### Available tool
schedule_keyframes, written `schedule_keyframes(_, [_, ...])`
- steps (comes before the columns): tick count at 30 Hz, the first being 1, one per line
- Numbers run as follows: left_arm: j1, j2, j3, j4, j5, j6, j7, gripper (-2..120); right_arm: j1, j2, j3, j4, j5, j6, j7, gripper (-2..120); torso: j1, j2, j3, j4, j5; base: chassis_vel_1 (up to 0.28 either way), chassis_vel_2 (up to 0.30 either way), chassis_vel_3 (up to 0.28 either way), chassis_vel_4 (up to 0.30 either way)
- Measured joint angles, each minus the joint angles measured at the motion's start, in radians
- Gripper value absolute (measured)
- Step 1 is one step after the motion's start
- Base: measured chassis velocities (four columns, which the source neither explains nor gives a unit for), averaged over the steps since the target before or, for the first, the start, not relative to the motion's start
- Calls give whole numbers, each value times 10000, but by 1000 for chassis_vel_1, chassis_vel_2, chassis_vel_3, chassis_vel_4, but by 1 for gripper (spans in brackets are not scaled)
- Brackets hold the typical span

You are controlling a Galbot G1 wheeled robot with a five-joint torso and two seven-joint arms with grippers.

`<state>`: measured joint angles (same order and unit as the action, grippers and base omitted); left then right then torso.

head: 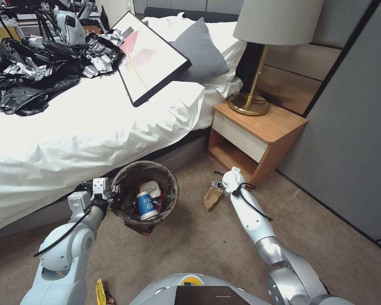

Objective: Pick up the trash bin, then pick up the garbage from the floor and place it into the trash bin.

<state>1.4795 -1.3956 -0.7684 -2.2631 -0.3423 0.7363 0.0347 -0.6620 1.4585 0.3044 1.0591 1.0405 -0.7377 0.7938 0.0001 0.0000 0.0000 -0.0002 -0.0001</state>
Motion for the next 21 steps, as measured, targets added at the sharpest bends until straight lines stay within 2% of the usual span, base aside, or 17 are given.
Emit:
schedule_keyframes(9, [-36, 56, 11, 6, -11, 0, 41, 5, -27, 554, -190, -465, -498, 183, -650, 100, 0, 0, 0, 3, 0, 0, 0, 0, 0])
schedule_keyframes(21, [-34, 61, 17, 22, -21, 0, 73, 5, 78, 706, -234, -1021, -971, 354, -1258, 100, 0, 0, 0, 2, 0, 0, 0, 0, 0])
